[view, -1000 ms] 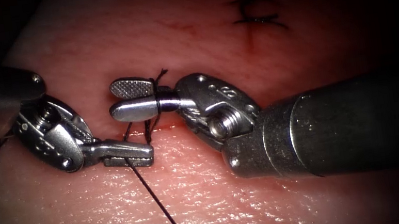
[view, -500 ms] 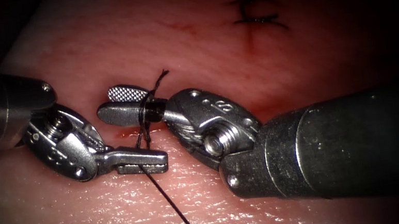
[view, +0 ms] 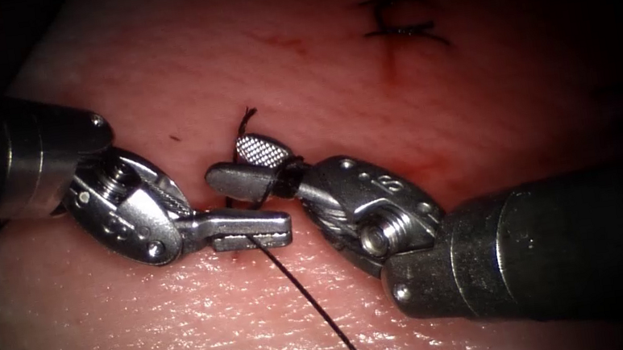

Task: Wound Closure
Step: Pick up suture tail

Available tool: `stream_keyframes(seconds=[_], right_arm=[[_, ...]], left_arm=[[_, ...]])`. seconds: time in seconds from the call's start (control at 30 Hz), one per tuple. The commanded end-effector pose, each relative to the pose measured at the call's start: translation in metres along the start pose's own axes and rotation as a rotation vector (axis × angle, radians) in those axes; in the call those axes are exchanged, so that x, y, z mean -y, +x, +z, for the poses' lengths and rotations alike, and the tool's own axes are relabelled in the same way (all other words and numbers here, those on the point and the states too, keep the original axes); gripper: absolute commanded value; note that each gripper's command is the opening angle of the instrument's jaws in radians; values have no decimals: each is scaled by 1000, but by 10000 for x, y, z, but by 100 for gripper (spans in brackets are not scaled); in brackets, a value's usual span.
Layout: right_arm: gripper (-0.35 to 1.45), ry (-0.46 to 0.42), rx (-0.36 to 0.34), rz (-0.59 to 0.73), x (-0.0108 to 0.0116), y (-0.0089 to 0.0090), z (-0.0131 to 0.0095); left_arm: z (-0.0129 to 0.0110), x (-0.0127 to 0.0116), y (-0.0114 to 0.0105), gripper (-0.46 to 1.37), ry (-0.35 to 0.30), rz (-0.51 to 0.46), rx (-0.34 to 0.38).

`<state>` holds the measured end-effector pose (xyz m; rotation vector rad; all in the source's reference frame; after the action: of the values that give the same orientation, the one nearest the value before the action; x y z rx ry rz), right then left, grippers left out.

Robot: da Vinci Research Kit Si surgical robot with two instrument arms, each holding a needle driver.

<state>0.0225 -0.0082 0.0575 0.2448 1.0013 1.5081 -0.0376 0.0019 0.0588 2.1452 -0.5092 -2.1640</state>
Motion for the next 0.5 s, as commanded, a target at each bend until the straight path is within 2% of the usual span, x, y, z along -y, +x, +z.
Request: stream_keyframes(seconds=[0.03,0.27,0.5], right_arm=[[68,-9,-4,10,-3,0,-2],[73,-13,-1,48,-18,3,-2],[77,4,8,81,-20,2,22]], left_arm=[[4,0,-1,-35,-10,-5,-2],[20,-5,-10,-35,-12,-11,-7],[14,-4,-17,-35,-19,-16,-11]])
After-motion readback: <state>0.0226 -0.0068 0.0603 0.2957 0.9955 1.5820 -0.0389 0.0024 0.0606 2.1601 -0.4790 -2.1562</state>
